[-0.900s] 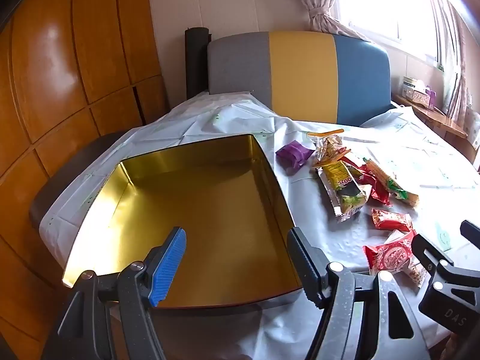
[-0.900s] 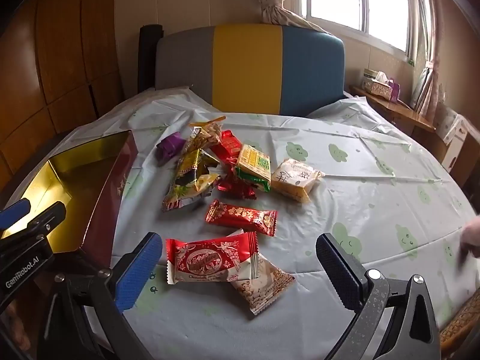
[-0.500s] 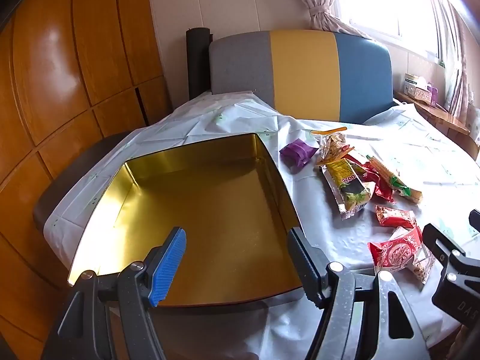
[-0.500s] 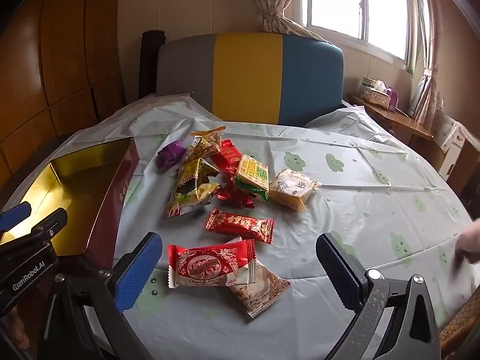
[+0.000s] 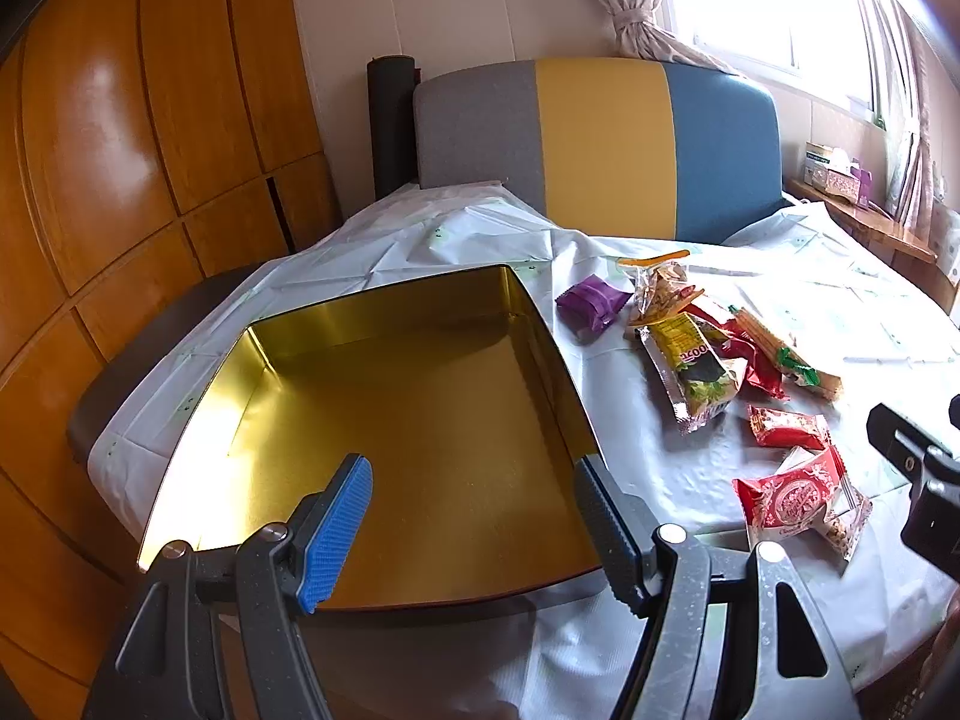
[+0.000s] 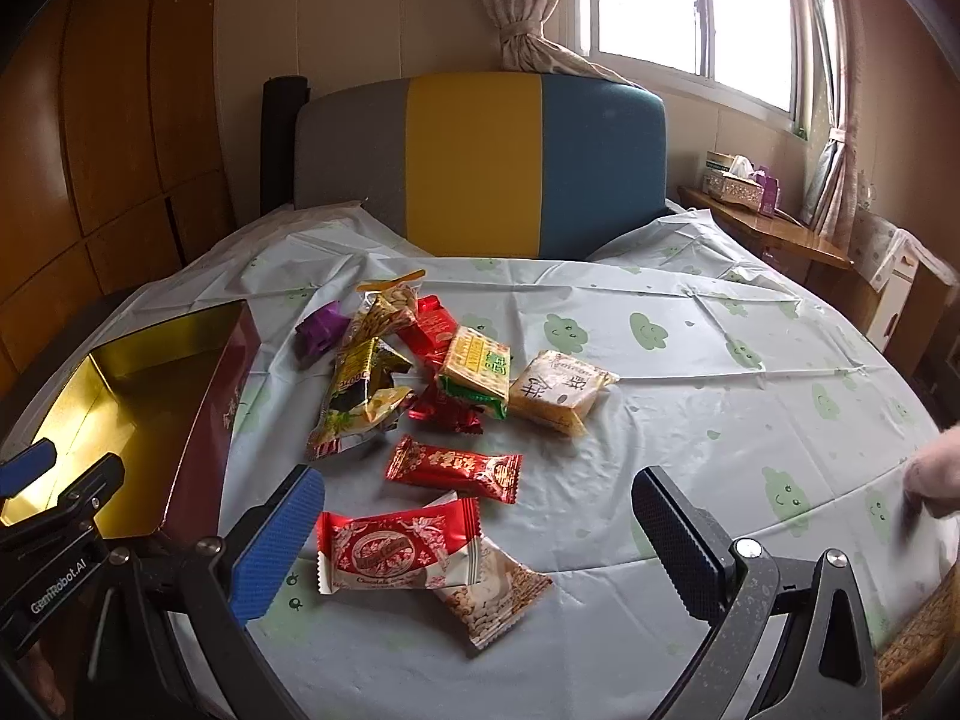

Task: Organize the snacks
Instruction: 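Move the left tool toward the red wafer pack beside the tin, then grasp the red wafer pack with the left tool and lift it, then drop the wafer pack in the tin with left tool while right grasps white bag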

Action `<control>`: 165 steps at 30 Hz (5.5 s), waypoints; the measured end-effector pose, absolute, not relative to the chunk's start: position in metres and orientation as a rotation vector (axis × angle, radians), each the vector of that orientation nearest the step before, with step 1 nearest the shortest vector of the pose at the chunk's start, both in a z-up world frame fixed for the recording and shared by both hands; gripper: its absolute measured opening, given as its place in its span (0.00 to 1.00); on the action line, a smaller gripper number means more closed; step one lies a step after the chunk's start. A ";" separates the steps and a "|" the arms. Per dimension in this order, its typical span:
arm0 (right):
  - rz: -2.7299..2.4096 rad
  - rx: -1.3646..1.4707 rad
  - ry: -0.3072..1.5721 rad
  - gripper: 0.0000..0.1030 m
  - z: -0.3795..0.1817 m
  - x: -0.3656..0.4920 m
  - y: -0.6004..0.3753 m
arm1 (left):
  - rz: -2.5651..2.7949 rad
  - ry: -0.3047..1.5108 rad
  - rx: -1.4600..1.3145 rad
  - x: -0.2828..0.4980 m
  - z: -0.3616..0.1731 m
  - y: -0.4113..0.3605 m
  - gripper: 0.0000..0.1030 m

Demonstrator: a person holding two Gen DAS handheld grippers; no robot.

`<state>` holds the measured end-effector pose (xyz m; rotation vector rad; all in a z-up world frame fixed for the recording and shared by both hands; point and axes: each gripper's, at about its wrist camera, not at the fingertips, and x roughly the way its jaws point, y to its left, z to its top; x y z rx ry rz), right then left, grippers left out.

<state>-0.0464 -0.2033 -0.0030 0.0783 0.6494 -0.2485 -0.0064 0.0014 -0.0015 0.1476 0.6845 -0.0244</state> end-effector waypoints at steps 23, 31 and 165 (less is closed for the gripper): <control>-0.285 0.078 0.618 1.00 0.011 -0.043 -0.227 | -0.065 0.690 0.180 -0.008 0.002 -0.010 0.69; -0.289 0.069 0.618 1.00 0.013 -0.041 -0.234 | -0.083 0.696 0.181 -0.007 0.002 -0.014 0.69; 0.289 -0.580 0.986 0.36 -0.076 -0.003 -0.165 | -0.230 0.944 -0.103 0.145 -0.013 0.031 0.36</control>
